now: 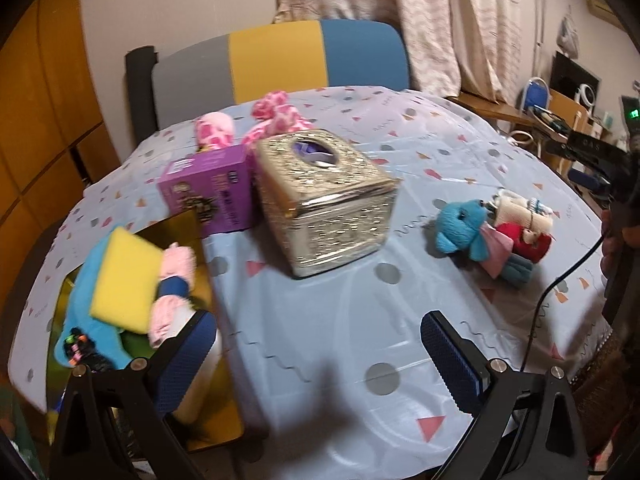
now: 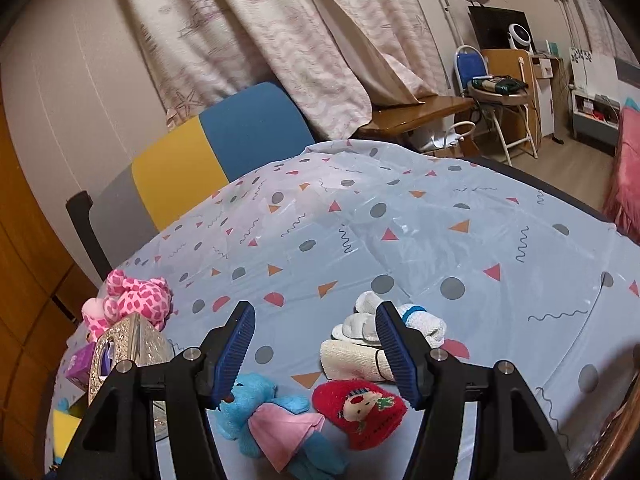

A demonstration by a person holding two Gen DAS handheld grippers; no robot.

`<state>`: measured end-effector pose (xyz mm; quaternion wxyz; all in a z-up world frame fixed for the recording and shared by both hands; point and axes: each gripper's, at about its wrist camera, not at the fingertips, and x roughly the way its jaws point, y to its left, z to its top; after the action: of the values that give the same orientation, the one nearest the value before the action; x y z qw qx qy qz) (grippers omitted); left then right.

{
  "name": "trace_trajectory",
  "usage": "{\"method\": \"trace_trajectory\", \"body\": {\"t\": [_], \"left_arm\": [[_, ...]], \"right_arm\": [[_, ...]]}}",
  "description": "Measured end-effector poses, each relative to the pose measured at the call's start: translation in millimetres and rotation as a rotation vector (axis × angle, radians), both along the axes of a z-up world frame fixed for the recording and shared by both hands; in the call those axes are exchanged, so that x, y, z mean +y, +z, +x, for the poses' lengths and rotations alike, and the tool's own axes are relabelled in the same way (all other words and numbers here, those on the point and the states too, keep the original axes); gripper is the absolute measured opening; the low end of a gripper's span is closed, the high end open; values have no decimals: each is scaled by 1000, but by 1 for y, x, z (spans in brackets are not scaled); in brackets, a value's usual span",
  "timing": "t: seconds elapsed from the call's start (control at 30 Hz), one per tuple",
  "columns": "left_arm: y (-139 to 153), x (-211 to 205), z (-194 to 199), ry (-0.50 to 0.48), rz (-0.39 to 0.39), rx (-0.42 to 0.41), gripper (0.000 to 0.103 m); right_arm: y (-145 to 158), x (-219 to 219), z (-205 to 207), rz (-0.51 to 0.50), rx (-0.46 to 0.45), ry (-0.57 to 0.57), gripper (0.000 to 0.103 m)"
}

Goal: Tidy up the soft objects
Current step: 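Withdraw both tools from the tray toward the remaining toys, then grasp the blue plush bear with the left tool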

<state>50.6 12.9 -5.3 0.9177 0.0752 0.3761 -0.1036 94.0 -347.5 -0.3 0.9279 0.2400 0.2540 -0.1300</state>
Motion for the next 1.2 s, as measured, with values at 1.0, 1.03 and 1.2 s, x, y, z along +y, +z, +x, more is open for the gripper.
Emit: {"method": "trace_trajectory", "body": {"t": [1.0,1.03,1.2], "left_arm": [[-44,-155,85,-218,-190,282,92],[-47,-160,90,-204,-196,293,92],[-67,-183,128,-97,-259,358,94]], "right_arm": [[-22,-48,-12,287,-19,-106,64],[-23,-50,-14,299,-30,-111,64],[-23,-58,-21,346,-76,-141,69]]}}
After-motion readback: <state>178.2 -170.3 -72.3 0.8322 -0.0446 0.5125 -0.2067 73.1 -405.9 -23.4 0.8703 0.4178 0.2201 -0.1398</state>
